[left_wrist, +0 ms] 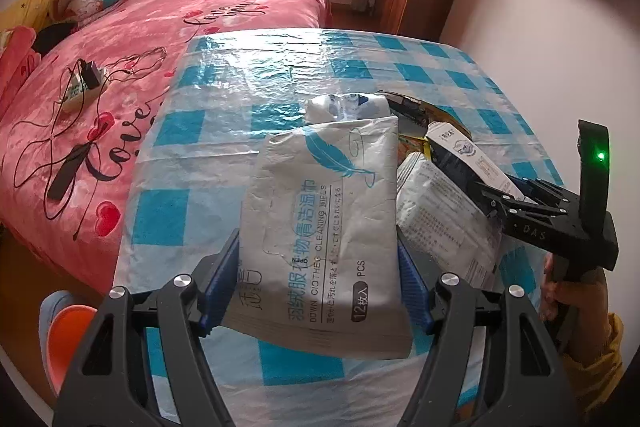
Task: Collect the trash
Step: 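Grasp the grey wipes pack with left tool while right tool grasps the white milk carton, then carry both items over the orange bucket and open both tools to drop them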
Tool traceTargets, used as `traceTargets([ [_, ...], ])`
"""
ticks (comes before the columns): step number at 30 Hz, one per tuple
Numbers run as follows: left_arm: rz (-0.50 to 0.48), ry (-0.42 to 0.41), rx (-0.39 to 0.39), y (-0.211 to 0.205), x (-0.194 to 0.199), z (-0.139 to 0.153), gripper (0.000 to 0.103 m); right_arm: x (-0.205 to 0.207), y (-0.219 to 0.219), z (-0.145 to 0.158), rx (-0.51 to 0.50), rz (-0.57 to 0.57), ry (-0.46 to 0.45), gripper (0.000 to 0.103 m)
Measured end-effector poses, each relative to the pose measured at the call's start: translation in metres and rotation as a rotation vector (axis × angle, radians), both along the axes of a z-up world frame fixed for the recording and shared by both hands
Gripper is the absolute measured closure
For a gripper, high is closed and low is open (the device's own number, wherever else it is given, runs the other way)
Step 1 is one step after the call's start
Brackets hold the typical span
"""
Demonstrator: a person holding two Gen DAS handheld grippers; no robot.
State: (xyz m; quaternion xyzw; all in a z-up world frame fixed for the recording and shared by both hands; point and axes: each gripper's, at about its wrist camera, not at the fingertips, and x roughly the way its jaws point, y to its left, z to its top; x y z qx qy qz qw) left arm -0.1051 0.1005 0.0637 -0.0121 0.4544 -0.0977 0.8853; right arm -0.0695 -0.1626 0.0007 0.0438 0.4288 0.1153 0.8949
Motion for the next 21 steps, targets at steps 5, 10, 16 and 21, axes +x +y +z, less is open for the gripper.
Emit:
traceTargets([
  [5,0.005,-0.007,-0.019,0.014,-0.006,-0.004,0.032,-0.004,0.003,0.003,-0.039,-0.006,-0.026,0.046],
  [10,0.013,-0.013,-0.041,0.028,-0.01,-0.009,0.032,-0.011,0.007,0.01,-0.08,-0.033,-0.09,0.048],
  [16,0.015,-0.005,-0.078,0.043,-0.014,-0.016,0.032,-0.012,0.001,0.014,-0.027,-0.069,-0.107,0.048],
  [21,0.025,-0.012,-0.103,0.055,-0.018,-0.019,0.032,-0.021,-0.001,0.029,0.055,-0.09,-0.133,0.048],
])
